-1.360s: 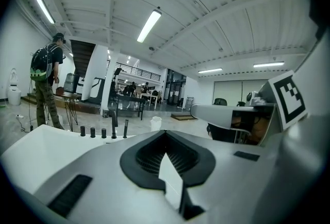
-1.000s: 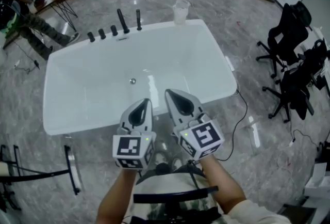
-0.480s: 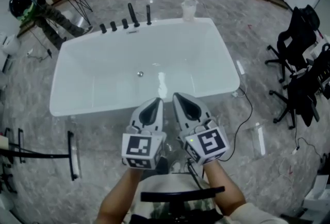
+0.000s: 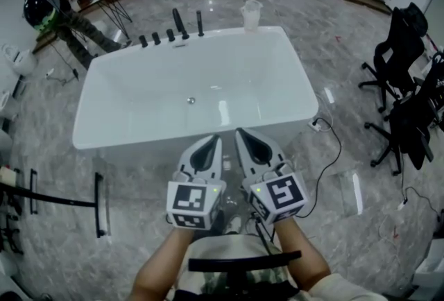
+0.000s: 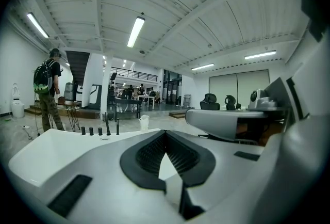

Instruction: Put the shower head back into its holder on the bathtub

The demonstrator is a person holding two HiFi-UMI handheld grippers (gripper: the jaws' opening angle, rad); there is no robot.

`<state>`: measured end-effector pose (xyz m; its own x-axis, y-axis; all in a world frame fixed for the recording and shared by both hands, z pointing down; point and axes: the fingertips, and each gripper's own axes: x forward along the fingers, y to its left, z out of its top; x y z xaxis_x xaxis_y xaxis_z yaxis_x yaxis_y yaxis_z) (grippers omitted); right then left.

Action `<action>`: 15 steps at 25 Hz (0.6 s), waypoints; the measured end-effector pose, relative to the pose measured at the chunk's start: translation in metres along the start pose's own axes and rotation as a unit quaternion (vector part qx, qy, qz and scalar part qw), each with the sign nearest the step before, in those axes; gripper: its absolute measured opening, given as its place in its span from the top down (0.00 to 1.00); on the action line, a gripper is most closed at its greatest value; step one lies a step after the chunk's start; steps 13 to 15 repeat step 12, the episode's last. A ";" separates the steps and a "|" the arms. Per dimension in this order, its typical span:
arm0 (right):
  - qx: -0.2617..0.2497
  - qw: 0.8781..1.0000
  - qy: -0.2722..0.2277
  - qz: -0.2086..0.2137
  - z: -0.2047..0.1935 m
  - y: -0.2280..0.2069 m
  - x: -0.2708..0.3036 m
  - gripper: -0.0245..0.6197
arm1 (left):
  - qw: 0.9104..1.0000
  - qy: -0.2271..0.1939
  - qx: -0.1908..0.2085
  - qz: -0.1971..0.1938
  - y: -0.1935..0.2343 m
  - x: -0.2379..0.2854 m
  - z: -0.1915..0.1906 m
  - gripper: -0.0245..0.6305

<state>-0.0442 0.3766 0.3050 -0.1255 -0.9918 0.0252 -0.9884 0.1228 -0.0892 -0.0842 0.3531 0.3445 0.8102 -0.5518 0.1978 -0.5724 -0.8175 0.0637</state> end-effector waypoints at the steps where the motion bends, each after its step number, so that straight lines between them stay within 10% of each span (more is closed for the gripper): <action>1: -0.002 1.000 0.000 0.001 -0.001 0.001 -0.005 0.95 | 1.000 0.000 0.000 0.000 -0.004 -0.002 -0.001 0.96; 15: -0.002 1.000 -0.013 0.006 0.006 -0.002 -0.032 0.95 | 1.000 -0.004 0.009 0.001 -0.033 -0.011 0.001 0.96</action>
